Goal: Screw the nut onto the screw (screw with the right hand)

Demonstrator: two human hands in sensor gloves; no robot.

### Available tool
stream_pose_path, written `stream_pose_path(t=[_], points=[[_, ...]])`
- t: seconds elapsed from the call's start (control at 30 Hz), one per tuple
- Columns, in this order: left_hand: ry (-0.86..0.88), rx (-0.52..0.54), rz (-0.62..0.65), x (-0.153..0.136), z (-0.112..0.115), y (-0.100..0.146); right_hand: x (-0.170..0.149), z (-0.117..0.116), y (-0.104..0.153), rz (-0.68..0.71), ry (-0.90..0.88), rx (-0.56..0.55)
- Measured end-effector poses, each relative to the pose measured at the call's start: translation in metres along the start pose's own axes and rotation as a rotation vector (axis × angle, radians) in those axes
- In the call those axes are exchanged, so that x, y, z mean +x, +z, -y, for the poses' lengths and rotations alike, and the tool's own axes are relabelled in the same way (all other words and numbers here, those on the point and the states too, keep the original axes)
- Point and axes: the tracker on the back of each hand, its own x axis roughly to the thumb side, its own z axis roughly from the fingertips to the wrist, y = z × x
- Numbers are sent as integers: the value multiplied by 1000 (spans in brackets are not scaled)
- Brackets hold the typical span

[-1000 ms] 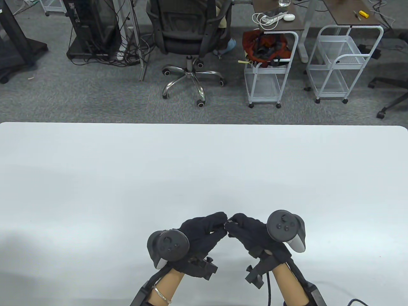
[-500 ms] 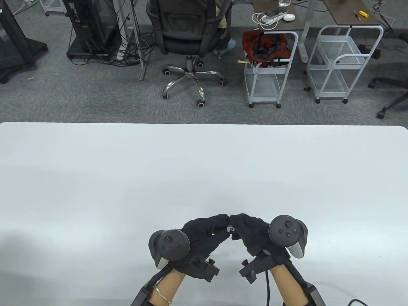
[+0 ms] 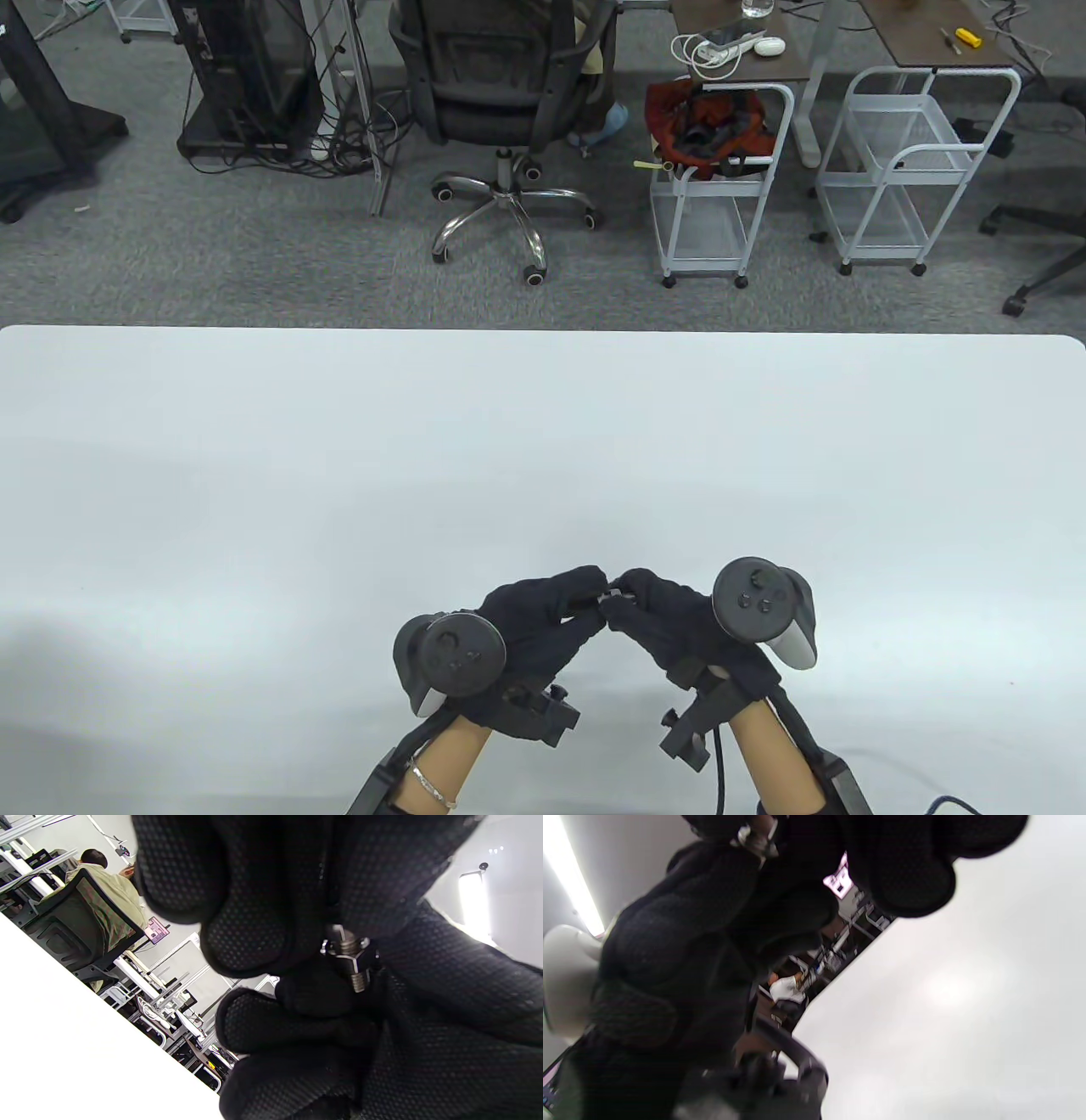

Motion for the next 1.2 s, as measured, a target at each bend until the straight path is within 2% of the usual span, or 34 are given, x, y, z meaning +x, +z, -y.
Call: stream_pose_path(t=[0.03,0.1,0.17,0.23,0.3,0.33,0.37,0.43,0.5,0.53,0.67,0.7,0.77,0.8,0.9,1.03,1.07,1.13,1.2], points=[[5,-8,10,0,1,0,0,1,0,21,36,-112],[37,-22,5,0,4,0,-1,1,2,27,74,-257],[56,-29,-2,-1,6,0,0,1,2,12,91,-239],[38,-18,-10,-1,4,0,0,3,1,28,60,-140],[22,-3,-13,-1,2,0,0,3,0,20,-9,5],[28,-6,-12,-1,1,0,0,3,0,3,-21,31],[36,-3,-13,1,2,0,0,4,0,12,-6,-22],[52,-18,-8,1,5,0,0,4,2,22,63,-203],[66,-28,-15,0,6,0,1,4,3,18,99,-229],[67,-29,-19,-1,6,0,1,4,2,16,100,-202],[16,-10,-16,-1,2,0,-2,2,-1,-3,-24,56],[15,-9,-14,-1,2,0,-2,1,0,-5,-23,45],[16,-16,-3,0,3,-1,-2,1,0,19,39,-149],[28,-20,-10,0,4,0,-2,1,1,19,64,-208],[38,-25,-14,-1,5,0,-2,2,1,6,61,-155],[-11,-6,1,2,1,0,-1,2,0,1,-22,41],[-9,-4,2,3,0,0,-1,2,0,9,-3,13],[0,-9,21,3,0,-1,1,2,1,32,57,-152],[38,-21,12,3,2,0,1,2,2,23,70,-224]])
